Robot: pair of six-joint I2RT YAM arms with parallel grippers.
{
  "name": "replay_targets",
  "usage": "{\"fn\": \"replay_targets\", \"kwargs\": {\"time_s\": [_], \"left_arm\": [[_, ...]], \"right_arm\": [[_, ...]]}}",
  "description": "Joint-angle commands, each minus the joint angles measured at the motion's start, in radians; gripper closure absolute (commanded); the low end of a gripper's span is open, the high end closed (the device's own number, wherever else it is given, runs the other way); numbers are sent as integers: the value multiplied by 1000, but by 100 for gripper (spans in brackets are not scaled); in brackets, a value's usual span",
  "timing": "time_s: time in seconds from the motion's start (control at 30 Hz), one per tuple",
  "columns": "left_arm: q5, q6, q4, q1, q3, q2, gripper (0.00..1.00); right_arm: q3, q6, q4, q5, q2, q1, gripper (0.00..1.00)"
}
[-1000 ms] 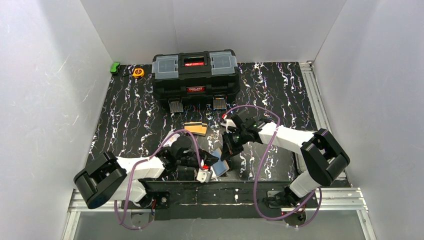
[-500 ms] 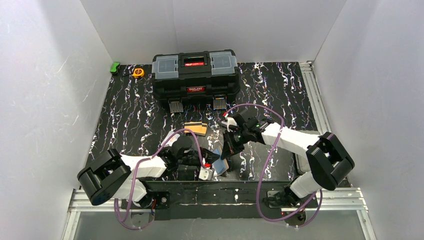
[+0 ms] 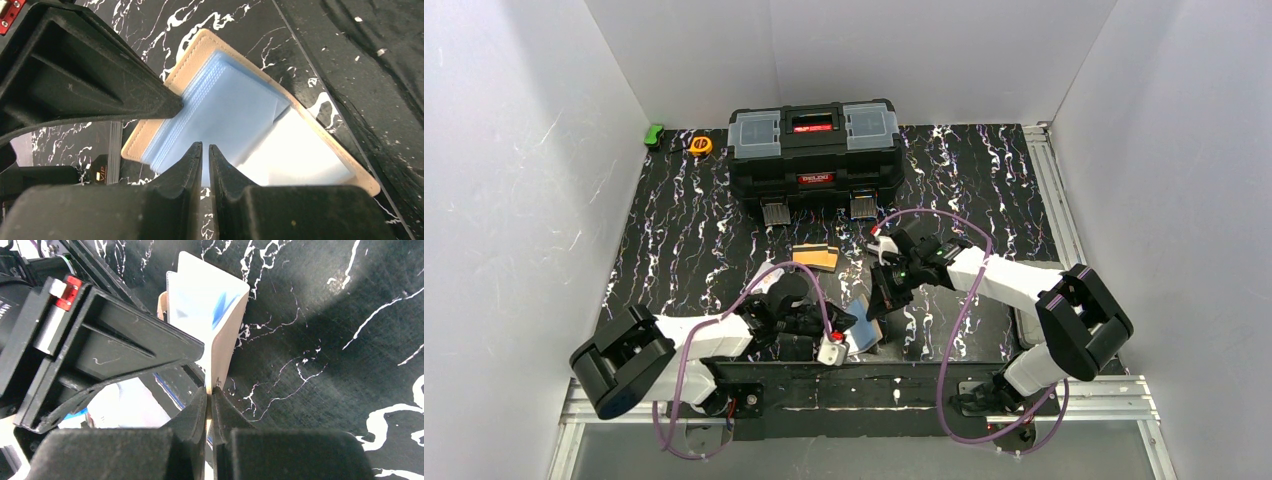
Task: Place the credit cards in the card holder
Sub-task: Open the card holder at the center of the board.
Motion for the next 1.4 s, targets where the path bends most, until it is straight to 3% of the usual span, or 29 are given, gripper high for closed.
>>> {"fn": "replay_targets", "kwargs": {"time_s": [0.0, 0.27, 0.47, 0.6, 0.87, 1.1, 1.37], "left_arm": [[36, 30, -98, -3, -9, -48, 90], [-8, -2, -98, -2, 8, -52, 90], [-97, -147, -89, 18, 57, -82, 90], [-118, -190, -96, 37, 70, -65, 90], [-124, -222, -64, 40, 76, -21, 90], [-135, -313, -92, 60, 86, -45, 90], [17, -387, -211, 143, 131, -126, 70]], "right_arm": [[-25, -5, 15, -4, 1, -1, 93], [-38, -11, 8, 11, -12, -1, 87], [-42, -14, 11, 17, -32, -1, 72], [-43, -6, 22, 17, -38, -2, 68], [-51, 15, 44, 21, -29, 0, 80], [-58, 26, 38, 58, -60, 0, 99], [-8, -3, -51, 170, -138, 23, 99]]}}
